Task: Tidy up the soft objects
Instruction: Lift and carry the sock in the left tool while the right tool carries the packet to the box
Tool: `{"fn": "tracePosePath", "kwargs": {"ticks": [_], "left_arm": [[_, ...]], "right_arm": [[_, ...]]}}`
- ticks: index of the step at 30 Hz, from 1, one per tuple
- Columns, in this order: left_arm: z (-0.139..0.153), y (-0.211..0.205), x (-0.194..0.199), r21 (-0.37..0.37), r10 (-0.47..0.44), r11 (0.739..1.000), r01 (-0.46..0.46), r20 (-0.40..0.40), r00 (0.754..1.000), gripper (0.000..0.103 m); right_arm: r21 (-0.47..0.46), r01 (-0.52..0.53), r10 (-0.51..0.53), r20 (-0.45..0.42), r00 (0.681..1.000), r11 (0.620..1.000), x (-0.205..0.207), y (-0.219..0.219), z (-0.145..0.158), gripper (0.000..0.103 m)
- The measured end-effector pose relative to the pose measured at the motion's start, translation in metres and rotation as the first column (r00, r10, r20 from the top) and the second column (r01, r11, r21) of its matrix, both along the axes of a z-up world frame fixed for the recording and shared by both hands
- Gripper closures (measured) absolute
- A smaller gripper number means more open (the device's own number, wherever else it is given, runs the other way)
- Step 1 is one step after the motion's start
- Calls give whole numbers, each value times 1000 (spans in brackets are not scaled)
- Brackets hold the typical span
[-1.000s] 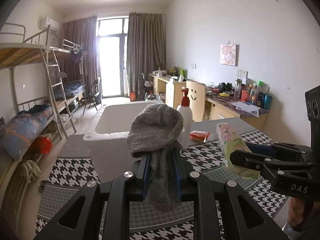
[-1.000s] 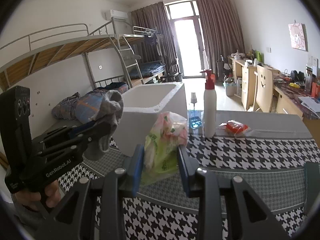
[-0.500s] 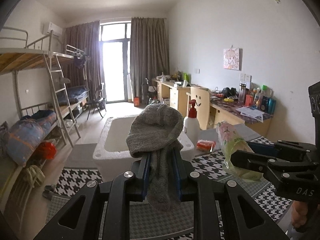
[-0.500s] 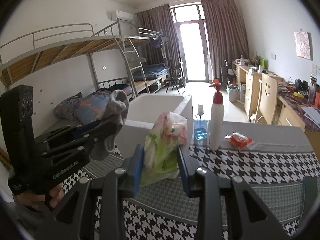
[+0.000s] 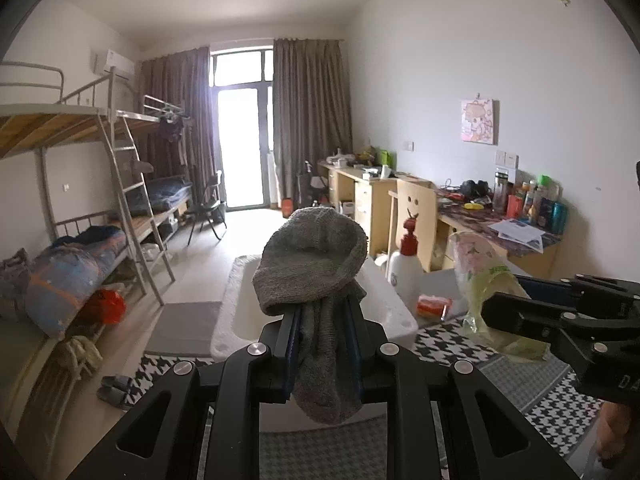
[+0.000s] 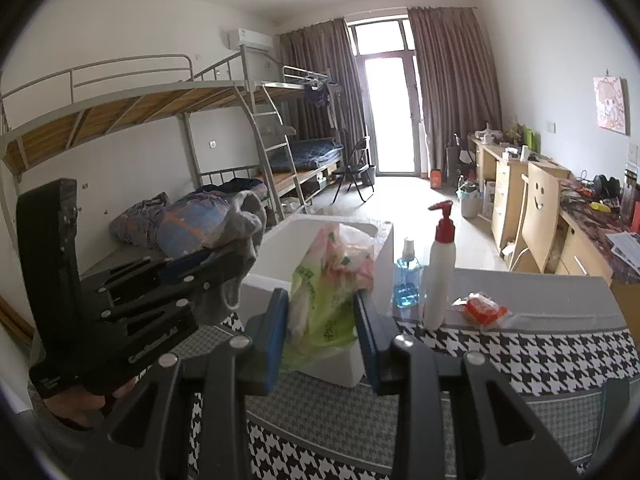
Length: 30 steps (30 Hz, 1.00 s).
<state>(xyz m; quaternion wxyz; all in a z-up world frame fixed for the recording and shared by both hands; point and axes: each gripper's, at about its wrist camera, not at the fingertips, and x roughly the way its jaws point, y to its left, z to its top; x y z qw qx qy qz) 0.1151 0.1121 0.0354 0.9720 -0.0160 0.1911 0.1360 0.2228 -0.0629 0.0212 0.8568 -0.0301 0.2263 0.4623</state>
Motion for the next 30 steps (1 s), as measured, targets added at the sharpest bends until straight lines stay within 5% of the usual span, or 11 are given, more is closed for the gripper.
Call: {"fn": "tracePosePath", "kwargs": {"ticks": [30], "left_arm": [[-1, 24, 65, 8, 66, 998, -66, -88, 994, 81]], "right_arm": [[-54, -9, 8, -9, 1000, 999, 30, 37, 12, 65]]}}
